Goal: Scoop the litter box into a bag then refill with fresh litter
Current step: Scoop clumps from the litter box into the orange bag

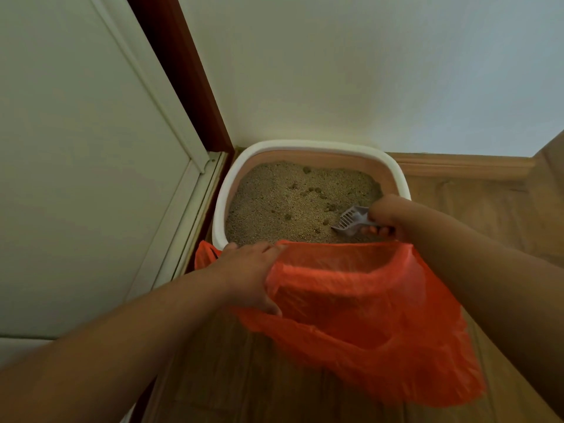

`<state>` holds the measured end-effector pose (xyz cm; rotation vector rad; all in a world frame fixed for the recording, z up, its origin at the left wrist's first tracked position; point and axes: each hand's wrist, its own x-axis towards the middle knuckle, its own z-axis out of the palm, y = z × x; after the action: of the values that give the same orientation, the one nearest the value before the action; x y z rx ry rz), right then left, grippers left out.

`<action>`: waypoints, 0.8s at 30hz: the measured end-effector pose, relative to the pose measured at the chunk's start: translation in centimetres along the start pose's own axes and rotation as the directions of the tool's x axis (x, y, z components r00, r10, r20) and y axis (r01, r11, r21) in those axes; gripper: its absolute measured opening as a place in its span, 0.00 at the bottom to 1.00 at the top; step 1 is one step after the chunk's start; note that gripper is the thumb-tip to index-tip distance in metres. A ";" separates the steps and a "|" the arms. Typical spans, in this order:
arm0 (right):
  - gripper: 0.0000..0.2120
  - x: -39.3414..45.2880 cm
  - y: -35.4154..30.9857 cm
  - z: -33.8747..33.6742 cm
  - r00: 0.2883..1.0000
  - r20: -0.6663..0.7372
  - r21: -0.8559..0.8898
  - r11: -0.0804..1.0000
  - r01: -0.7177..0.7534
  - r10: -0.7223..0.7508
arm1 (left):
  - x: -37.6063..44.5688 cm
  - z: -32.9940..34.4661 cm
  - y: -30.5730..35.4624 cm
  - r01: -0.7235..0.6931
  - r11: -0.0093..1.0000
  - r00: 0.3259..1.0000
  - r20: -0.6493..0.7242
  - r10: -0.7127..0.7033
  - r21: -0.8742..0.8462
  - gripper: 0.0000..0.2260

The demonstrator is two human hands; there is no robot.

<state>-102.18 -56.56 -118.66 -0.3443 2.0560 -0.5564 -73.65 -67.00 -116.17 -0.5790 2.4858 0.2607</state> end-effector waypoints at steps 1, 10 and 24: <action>0.14 0.2 0.0 0.3 1.000 0.017 0.012 1.000 -0.005 0.005 | 0.1 0.1 -0.1 -0.001 1.000 1.000 -0.002 0.001 -0.008 0.59; 0.16 4.9 -0.3 3.4 0.999 0.032 0.184 0.983 0.001 -0.007 | 0.7 0.4 -1.2 0.037 0.998 0.998 -0.058 -0.039 -0.041 0.59; 0.12 9.1 -3.2 8.5 0.985 -0.045 0.418 0.893 0.168 -0.164 | -0.5 0.5 -2.1 0.092 0.992 0.990 -0.097 -0.100 -0.086 0.56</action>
<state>-99.50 -65.53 -127.52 -0.2601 1.8608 -1.0863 -72.10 -68.53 -116.42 -0.7613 2.5444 0.3026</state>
